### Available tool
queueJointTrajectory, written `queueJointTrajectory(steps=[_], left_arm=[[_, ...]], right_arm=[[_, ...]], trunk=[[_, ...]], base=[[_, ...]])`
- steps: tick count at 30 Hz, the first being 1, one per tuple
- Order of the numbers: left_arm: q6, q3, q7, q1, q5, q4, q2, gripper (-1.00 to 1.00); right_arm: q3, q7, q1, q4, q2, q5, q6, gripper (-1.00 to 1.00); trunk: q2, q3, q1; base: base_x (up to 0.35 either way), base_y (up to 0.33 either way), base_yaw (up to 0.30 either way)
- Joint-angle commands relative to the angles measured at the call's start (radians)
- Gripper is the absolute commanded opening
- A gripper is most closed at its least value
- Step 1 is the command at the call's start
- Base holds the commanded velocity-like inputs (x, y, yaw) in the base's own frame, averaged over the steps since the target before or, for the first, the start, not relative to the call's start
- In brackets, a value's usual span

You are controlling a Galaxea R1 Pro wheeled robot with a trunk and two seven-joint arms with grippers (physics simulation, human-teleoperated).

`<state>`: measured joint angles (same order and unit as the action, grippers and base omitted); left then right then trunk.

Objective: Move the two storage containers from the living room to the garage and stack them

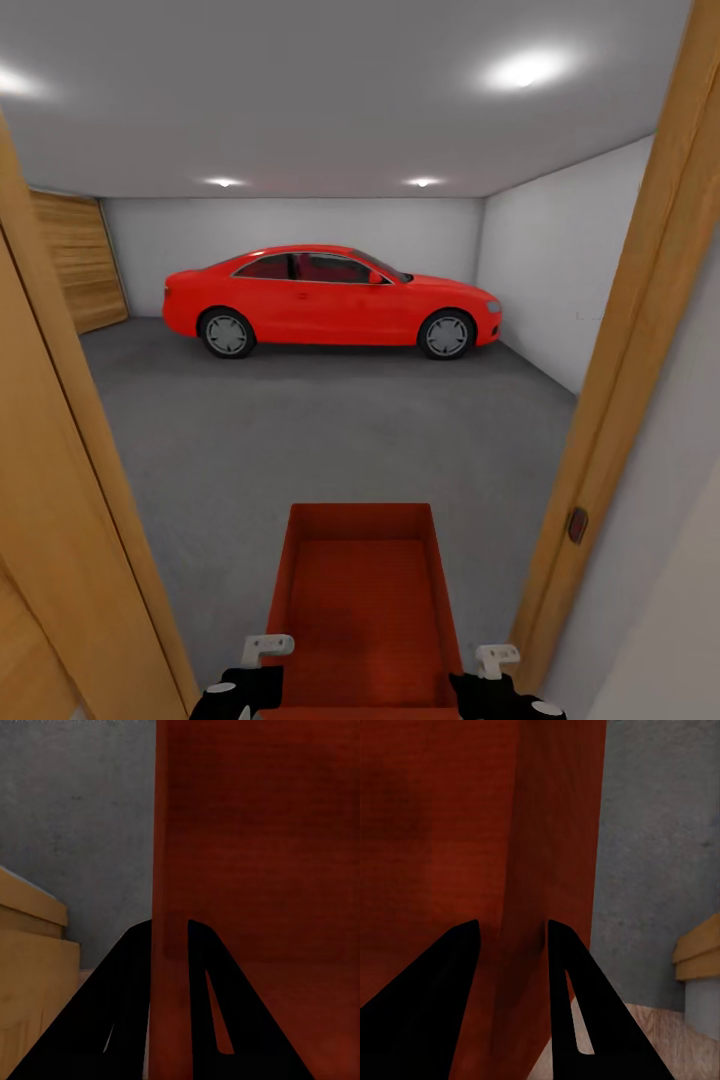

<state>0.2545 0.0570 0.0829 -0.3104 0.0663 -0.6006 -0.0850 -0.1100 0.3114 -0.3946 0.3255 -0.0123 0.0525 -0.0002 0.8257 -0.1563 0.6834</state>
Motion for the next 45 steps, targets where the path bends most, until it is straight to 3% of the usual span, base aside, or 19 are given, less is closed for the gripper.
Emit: queueJointTrajectory(steps=[1,19,45], left_arm=[[0.006,0.0,0.009,-0.001,-0.002,-0.031,-0.026,-1.0],[0.006,0.0,0.009,-0.001,0.0,-0.031,-0.025,-1.0],[0.006,0.0,0.009,-0.001,0.0,-0.031,-0.026,-1.0]], right_arm=[[0.038,0.008,0.0,-0.002,0.008,0.009,0.0,-1.0],[0.038,0.008,0.0,-0.002,0.008,0.009,0.0,-1.0],[0.038,0.008,0.0,-0.002,0.008,0.009,0.0,-1.0]], trunk=[[0.001,-0.002,0.0],[0.001,-0.002,0.0],[0.001,-0.002,0.0]], base=[[0.215,0.0,0.0],[0.301,0.0,0.0],[0.029,0.028,0.0]])
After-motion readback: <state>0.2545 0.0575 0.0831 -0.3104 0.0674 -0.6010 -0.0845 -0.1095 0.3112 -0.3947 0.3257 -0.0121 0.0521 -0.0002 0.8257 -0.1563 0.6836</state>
